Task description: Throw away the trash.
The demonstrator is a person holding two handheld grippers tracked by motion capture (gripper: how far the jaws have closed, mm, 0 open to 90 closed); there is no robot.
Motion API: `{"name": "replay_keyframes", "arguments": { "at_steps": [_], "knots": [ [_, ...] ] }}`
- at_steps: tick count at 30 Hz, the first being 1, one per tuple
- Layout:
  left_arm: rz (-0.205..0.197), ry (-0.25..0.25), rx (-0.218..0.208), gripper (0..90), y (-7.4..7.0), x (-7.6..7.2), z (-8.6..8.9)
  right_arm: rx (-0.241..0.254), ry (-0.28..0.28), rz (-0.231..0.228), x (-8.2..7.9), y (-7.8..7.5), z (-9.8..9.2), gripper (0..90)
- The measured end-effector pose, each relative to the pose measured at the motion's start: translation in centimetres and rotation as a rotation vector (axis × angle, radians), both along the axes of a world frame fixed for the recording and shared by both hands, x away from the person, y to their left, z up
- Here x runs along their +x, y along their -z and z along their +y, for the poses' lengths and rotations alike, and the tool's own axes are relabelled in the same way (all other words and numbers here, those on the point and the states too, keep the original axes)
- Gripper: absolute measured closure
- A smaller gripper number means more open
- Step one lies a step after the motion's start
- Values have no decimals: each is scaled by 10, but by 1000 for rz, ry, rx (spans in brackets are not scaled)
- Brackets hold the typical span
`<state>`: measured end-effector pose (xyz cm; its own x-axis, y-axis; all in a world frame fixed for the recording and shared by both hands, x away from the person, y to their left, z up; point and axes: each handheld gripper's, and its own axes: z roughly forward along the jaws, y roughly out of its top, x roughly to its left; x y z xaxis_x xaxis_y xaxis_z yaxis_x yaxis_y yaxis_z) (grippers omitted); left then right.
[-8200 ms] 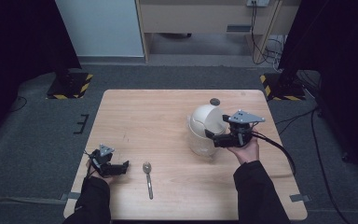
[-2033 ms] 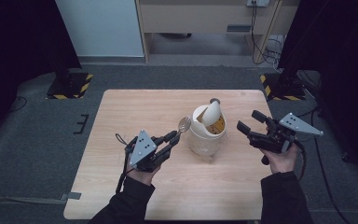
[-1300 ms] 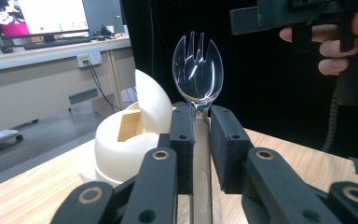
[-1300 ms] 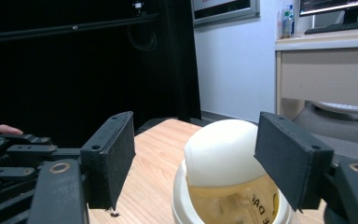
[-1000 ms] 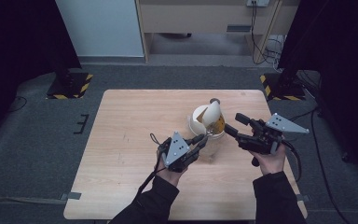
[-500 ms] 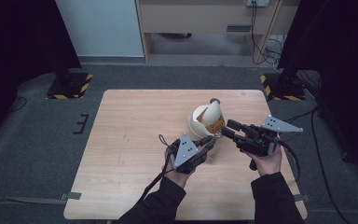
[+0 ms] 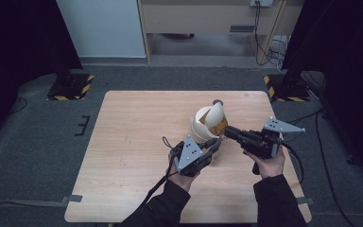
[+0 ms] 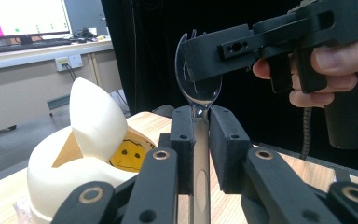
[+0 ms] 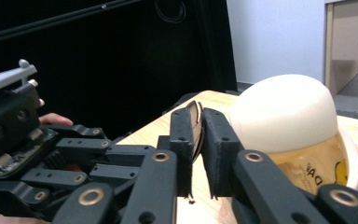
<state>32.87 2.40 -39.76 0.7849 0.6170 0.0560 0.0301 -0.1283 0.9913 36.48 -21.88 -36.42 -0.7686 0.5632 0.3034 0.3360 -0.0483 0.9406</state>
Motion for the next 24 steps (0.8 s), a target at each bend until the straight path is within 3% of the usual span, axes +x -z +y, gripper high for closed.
{"name": "replay_keyframes", "arguments": {
  "at_steps": [5,11,19,24],
  "knots": [
    [2,-3,-11,747,0,-2,5,-1,6,-6,-1,-1,-2,852],
    [38,-39,-3,668,-1,-3,30,10,39,-42,-3,-6,-11,853],
    [109,-107,91,592,6,-4,83,25,89,-78,-4,-12,-23,854],
    [170,-155,152,563,21,-5,119,31,114,-99,-4,-15,-27,855]
  ]
}}
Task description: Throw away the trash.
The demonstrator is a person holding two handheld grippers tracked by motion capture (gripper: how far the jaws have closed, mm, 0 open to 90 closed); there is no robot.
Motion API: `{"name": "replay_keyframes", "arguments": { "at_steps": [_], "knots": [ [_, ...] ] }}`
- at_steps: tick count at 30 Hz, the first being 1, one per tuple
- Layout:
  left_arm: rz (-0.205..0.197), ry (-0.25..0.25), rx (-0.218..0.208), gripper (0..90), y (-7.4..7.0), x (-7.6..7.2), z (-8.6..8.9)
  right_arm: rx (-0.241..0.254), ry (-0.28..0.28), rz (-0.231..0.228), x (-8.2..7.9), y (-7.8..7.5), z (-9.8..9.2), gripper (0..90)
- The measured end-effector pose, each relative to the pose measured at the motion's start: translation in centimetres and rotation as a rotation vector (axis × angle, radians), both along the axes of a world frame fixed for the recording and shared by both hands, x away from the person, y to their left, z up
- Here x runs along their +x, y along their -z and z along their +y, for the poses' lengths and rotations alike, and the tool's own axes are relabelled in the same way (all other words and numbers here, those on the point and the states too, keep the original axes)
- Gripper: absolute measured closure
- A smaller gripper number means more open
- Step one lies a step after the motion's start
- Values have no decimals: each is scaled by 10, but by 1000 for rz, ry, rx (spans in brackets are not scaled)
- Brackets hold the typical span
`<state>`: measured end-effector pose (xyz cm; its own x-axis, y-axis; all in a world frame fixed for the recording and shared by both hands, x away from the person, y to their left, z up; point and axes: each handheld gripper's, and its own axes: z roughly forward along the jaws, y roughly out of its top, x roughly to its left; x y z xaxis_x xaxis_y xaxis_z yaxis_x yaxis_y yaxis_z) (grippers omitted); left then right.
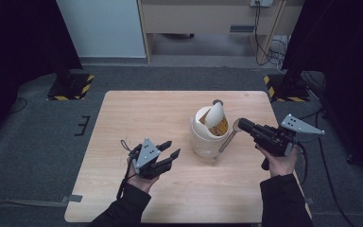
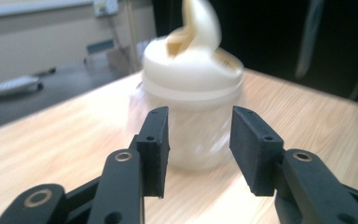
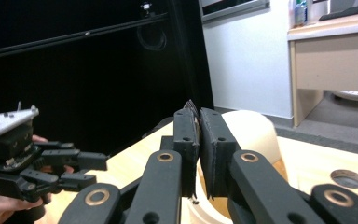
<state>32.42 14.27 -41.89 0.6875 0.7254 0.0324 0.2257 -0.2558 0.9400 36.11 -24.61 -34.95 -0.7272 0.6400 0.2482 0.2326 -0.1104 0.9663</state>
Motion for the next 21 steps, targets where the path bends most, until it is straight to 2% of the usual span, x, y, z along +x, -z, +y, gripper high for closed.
{"name": "replay_keyframes", "arguments": {
  "at_steps": [8,13,18,19,21],
  "knots": [
    [114,-81,62,491,29,-1,46,-11,42,-28,2,-6,-6,855],
    [202,-143,72,433,47,2,69,-13,81,-46,4,-10,-8,856],
    [244,-174,109,365,59,10,72,-22,112,-63,7,-13,-9,868],
    [263,-172,118,357,62,11,72,-30,118,-61,8,-14,-9,868],
    [275,-167,132,359,65,12,71,-36,125,-58,10,-14,-10,868]
  ]
}}
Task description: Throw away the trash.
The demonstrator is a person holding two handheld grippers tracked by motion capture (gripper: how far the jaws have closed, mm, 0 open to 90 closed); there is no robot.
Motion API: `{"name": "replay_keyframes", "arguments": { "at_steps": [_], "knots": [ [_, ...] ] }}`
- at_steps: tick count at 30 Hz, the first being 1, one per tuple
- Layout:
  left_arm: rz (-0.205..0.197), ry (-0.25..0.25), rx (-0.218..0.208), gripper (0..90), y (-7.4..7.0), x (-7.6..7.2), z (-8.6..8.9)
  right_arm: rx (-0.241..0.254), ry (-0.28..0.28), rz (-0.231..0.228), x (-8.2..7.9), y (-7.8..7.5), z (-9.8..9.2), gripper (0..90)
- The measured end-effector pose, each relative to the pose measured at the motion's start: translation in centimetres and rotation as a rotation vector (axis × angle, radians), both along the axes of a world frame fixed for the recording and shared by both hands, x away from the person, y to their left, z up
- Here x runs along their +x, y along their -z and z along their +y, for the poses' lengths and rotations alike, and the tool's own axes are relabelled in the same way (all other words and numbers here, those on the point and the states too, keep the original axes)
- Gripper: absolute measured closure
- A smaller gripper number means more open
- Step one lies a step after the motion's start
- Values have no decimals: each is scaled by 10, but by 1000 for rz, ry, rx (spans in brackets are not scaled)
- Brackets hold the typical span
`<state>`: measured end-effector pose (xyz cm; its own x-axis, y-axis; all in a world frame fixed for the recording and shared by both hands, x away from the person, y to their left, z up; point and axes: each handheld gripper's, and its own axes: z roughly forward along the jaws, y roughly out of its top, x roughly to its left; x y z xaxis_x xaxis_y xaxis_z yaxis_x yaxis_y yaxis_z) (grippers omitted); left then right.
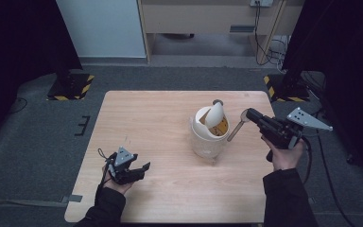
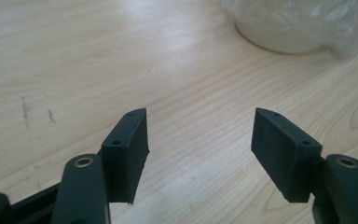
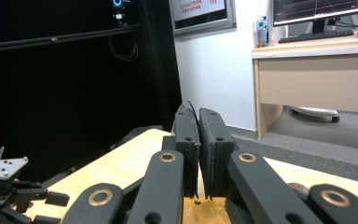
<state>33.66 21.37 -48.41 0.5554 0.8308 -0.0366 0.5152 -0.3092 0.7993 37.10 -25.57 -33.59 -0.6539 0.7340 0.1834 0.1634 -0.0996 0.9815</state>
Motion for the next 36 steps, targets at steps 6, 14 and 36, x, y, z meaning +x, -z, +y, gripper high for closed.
{"name": "replay_keyframes", "arguments": {
  "at_steps": [6,14,36],
  "knots": [
    [33,-3,35,357,8,5,0,-7,18,-12,5,-3,-1,868],
    [109,14,124,327,26,12,-5,-42,58,-39,13,-9,2,868],
    [174,59,160,181,40,15,-14,-87,136,-68,36,19,31,867]
  ]
}}
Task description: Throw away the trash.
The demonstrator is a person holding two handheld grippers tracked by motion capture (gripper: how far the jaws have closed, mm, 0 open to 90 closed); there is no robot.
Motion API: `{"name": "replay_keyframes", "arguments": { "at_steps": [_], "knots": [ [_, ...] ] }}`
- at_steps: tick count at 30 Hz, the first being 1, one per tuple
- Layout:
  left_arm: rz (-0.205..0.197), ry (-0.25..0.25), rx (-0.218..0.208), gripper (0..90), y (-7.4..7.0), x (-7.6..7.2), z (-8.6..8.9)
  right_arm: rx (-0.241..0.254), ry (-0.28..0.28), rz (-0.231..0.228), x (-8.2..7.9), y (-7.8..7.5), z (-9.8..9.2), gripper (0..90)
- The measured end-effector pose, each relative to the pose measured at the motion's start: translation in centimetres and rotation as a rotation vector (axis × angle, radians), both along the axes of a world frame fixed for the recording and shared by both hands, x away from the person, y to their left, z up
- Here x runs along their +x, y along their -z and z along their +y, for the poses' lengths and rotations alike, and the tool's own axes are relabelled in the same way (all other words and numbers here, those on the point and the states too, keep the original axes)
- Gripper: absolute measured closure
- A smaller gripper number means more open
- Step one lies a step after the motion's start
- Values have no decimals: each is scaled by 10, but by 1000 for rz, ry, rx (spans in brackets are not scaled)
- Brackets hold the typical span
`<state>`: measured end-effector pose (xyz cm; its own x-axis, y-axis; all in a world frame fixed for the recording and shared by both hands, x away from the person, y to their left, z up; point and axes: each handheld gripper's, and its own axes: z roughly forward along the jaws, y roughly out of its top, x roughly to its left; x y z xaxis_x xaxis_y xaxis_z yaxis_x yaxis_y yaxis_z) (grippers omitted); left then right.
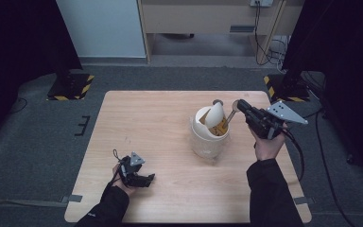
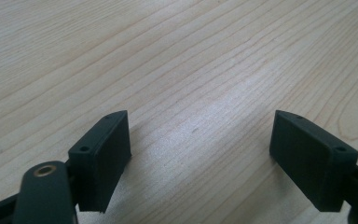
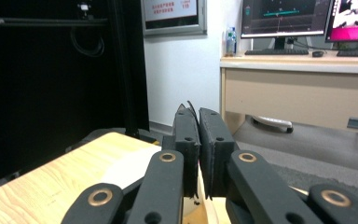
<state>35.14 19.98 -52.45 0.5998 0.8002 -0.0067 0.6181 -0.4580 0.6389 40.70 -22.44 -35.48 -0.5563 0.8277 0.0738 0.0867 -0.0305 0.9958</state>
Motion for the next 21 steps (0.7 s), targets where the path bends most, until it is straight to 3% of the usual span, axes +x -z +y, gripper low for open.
{"name": "replay_keyframes", "arguments": {
  "at_steps": [11,21],
  "knots": [
    [3,-9,1,58,3,0,-2,-41,4,43,8,27,10,867],
    [3,-11,1,43,4,0,-2,-90,2,96,7,48,23,865]
  ]
}}
